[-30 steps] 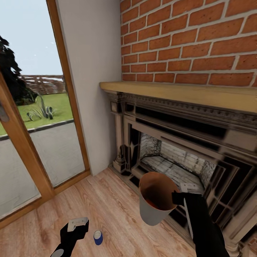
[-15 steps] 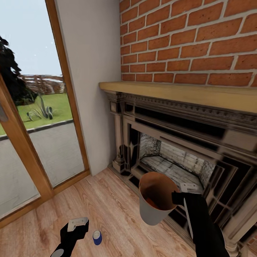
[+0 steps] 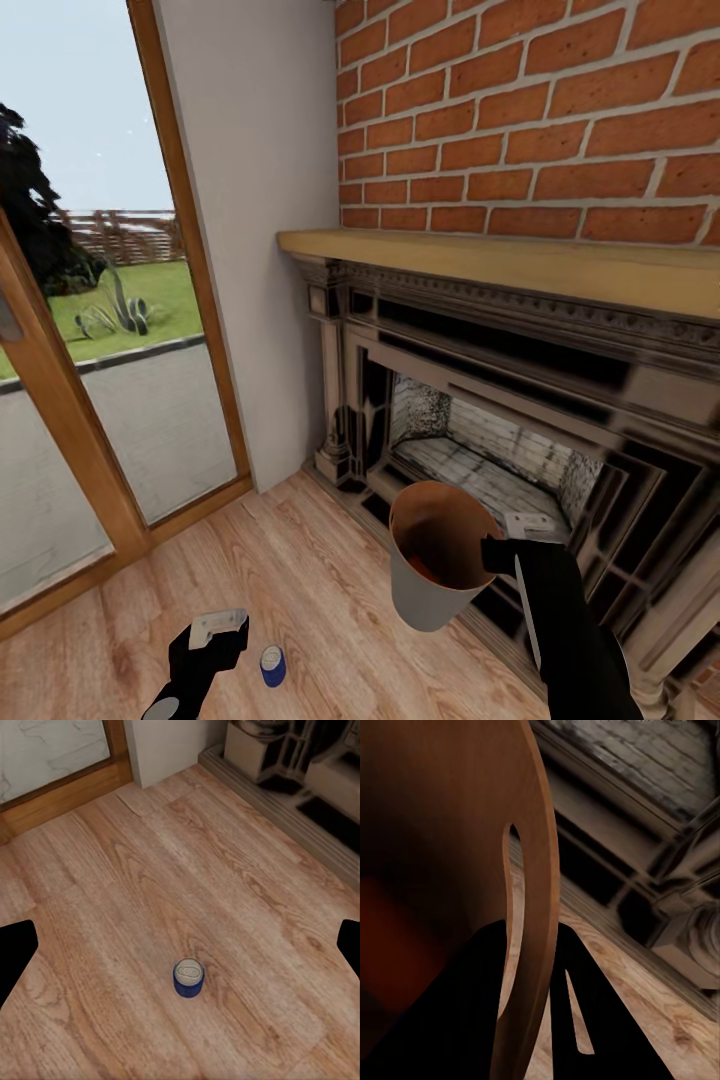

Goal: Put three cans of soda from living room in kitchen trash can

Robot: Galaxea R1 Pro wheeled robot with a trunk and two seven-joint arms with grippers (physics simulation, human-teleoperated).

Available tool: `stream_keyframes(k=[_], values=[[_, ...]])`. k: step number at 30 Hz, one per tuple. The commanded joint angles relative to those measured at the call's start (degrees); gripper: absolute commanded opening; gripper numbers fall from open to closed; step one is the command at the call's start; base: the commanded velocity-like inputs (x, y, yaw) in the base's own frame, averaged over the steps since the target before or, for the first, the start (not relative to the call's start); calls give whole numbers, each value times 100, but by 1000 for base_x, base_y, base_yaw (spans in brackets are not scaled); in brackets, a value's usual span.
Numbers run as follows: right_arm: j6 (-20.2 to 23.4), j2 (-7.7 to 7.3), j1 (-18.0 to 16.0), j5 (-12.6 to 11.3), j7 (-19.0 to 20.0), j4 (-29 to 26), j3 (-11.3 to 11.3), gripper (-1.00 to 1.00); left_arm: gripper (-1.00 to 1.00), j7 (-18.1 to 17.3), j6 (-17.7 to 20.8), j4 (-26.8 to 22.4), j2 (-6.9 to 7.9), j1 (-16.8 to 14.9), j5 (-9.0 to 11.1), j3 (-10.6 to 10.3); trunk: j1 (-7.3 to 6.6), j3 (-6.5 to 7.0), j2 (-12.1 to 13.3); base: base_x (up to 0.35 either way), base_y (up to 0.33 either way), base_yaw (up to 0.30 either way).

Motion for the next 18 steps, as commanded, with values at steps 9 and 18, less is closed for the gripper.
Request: stream_keyframes(k=[9,18], values=[[6,1,-2,-105,19,-2,2,-100,100,0,-1,3,1,0,0,0,-177,145,322,0,0,0],[6,1,-2,-113,19,-2,2,-100,100,-4,4,4,2,0,0,0,-177,145,322,0,0,0]])
